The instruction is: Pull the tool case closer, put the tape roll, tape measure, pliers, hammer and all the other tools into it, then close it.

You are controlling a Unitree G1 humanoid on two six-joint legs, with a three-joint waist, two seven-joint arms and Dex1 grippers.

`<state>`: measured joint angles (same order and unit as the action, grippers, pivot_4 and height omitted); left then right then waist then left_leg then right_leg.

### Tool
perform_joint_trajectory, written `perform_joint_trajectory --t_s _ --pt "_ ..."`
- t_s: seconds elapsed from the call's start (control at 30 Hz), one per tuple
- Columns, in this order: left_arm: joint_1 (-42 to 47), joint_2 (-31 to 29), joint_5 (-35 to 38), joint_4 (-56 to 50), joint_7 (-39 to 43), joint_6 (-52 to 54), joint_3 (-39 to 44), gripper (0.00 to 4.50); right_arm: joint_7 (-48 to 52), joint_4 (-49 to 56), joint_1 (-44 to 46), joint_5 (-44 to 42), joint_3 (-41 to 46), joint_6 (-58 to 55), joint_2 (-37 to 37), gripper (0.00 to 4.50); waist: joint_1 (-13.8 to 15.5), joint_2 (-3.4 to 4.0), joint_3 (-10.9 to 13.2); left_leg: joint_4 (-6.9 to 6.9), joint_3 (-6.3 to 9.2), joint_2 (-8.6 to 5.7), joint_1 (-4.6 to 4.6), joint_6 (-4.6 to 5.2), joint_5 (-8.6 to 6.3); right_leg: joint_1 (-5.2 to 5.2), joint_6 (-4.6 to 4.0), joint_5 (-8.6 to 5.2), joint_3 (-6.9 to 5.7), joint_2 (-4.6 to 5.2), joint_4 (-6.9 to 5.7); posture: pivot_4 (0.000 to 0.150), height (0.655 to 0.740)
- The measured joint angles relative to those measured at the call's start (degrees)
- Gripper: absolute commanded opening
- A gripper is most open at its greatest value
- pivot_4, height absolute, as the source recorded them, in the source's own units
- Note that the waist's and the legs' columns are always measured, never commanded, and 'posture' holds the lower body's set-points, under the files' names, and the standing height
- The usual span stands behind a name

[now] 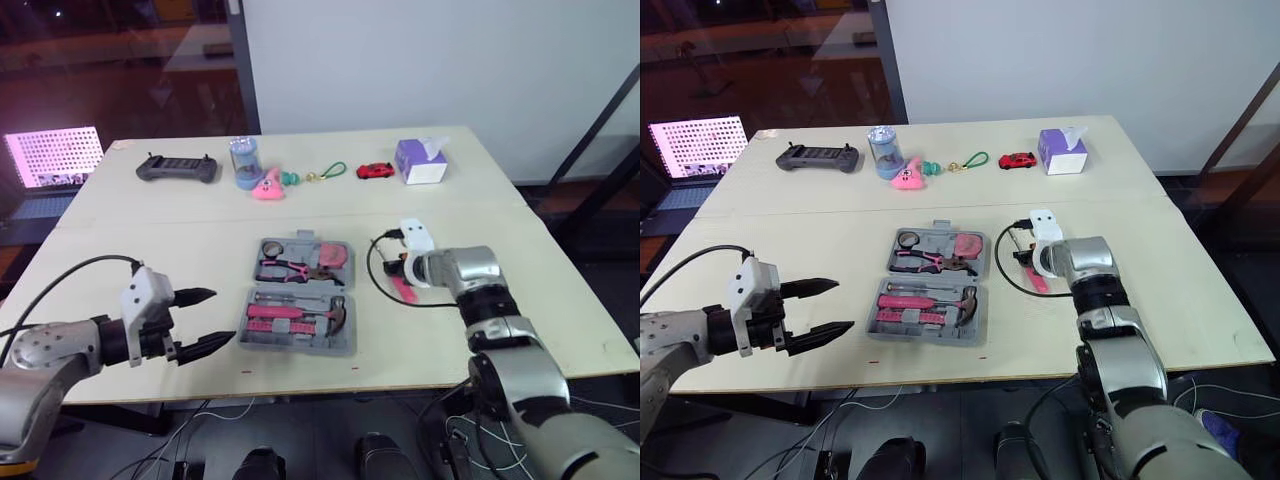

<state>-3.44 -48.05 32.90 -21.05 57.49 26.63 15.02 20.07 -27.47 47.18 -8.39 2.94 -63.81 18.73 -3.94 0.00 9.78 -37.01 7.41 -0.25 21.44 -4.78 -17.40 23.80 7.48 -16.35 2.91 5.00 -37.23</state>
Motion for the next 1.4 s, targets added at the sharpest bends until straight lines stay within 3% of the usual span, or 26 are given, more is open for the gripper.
perform_joint_trajectory --t_s 0.2,0.47,0.5,0.73,0.8,1.0,1.23,1.4 --pt "2.00 0.90 -1.17 1.96 0.68 -1.18 -3.01 4.50 -5.61 15.21 -6.97 -0.74 3.36 -10.21 -2.16 0.38 -0.02 0.00 0.00 0.00 0.00 0.00 -0.01 0.00 0.00 0.00 0.00 0.00 0.00 -0.01 -0.02 0.150 0.7400" --pt "3.96 1.21 -2.43 4.51 1.79 -2.42 -5.23 4.50 -9.13 19.64 -8.22 -1.19 6.10 -13.87 -3.80 4.16 0.08 0.00 0.00 -0.02 0.00 0.00 -0.01 0.00 0.00 -0.02 0.00 0.00 0.00 0.00 -0.01 0.150 0.7400" --pt "4.02 1.21 -2.44 4.70 1.97 -2.47 -5.23 4.50 -9.12 20.10 -8.21 -1.36 6.34 -14.54 -3.49 4.43 0.08 0.00 0.00 -0.02 0.00 0.00 -0.01 0.00 0.00 -0.02 0.00 0.00 0.00 0.00 -0.01 0.150 0.7400" --pt "3.63 1.29 -2.48 4.78 2.15 -3.42 -5.20 4.50 -4.61 20.77 -5.89 -3.04 3.85 -17.44 5.30 4.43 -0.15 0.02 0.01 -0.01 -0.01 0.00 -0.02 0.02 -0.01 -0.01 0.00 0.00 0.01 -0.02 -0.01 0.150 0.7400" --pt "3.16 1.42 -2.51 4.78 2.06 -3.68 -5.14 4.50 1.69 20.97 -4.32 -3.59 -2.14 -13.64 11.52 4.43 -0.16 0.11 0.06 -0.01 -0.03 0.00 -0.01 0.03 -0.02 0.01 0.00 0.00 0.02 -0.01 0.01 0.150 0.7400" --pt "1.83 2.18 -3.13 4.83 1.35 -4.58 -5.10 4.50 20.58 21.78 -1.74 0.57 -15.81 15.47 23.53 4.43 -0.06 0.06 0.11 -0.06 -0.05 0.00 -0.02 0.07 -0.04 -0.04 0.02 -0.01 0.01 0.00 0.04 0.150 0.7400" --pt "0.51 3.10 -3.49 4.82 0.57 -4.97 -4.79 4.50 45.75 8.43 5.49 12.55 -31.31 50.01 31.48 4.43 -0.04 0.04 0.33 -0.11 -0.07 0.00 -0.01 0.06 -0.03 -0.04 0.03 0.00 0.00 0.02 0.05 0.150 0.7400" --pt "-0.24 3.40 -3.53 4.64 -0.10 -5.26 -4.52 4.50 48.64 -5.98 15.27 25.99 -39.00 78.08 31.21 4.43 -0.21 0.04 0.36 -0.06 -0.11 0.01 -0.04 0.04 -0.02 -0.01 0.02 0.00 0.02 0.02 0.05 0.150 0.7400"
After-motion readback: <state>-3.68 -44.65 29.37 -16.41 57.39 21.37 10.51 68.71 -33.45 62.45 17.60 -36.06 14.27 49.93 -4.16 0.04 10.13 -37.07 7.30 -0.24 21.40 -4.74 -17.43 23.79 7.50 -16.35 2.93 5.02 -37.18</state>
